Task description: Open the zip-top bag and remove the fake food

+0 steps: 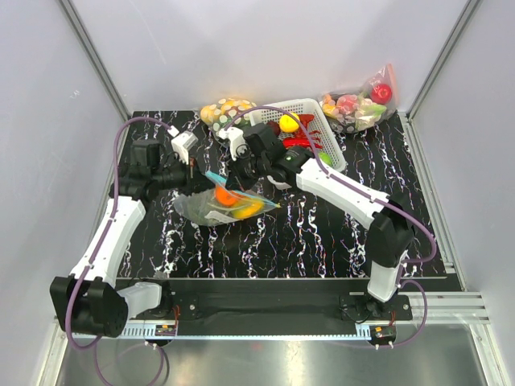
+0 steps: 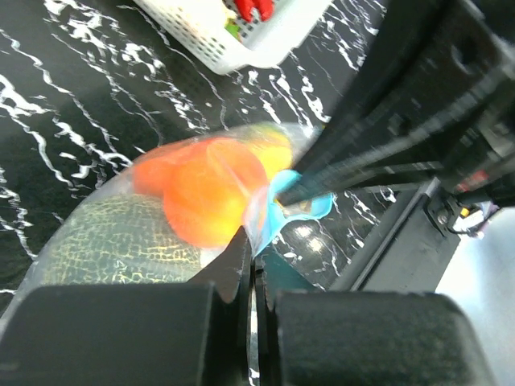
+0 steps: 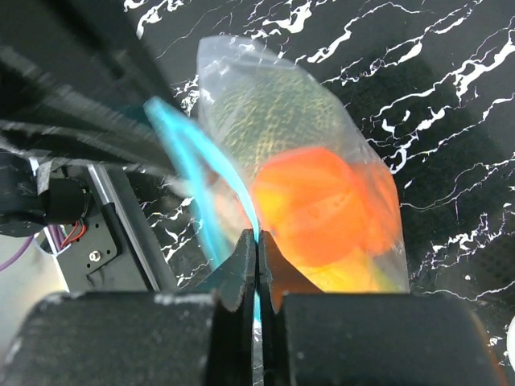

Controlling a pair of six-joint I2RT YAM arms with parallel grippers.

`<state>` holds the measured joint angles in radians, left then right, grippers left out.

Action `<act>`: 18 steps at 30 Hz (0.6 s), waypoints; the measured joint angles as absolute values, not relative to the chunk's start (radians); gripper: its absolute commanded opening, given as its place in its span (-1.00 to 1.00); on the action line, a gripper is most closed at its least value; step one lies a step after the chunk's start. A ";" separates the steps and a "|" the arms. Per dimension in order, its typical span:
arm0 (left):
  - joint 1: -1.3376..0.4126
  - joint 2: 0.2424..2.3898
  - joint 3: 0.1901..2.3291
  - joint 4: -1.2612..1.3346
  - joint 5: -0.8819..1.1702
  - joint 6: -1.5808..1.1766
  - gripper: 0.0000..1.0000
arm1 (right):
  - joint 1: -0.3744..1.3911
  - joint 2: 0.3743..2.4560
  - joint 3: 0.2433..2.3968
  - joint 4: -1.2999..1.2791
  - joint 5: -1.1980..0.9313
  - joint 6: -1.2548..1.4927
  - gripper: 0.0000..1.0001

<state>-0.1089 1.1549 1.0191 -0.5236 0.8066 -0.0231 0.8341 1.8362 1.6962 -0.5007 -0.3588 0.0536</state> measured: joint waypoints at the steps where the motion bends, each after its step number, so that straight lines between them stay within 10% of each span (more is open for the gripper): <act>1: -0.110 1.163 1.029 -0.526 0.797 -0.023 -1.00 | 0.835 1.836 1.700 -0.506 -0.359 0.054 -1.00; 9: -0.120 1.269 1.169 -0.518 0.681 -0.027 -0.99 | 0.835 1.845 1.814 -0.554 -0.359 0.112 -1.00; 14: -0.119 1.276 1.195 -0.481 0.622 -0.059 0.03 | 0.836 1.889 1.922 -0.604 -0.349 0.171 -1.00; 18: -0.118 1.261 1.194 -0.492 0.537 -0.086 0.31 | 0.837 1.936 1.959 -0.656 -0.308 0.210 -1.00</act>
<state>-0.1181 1.2606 1.1942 -0.4923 0.5369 -0.0864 0.8371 1.9358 1.9594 -0.6563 -0.3077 0.2104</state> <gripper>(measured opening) 0.607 0.012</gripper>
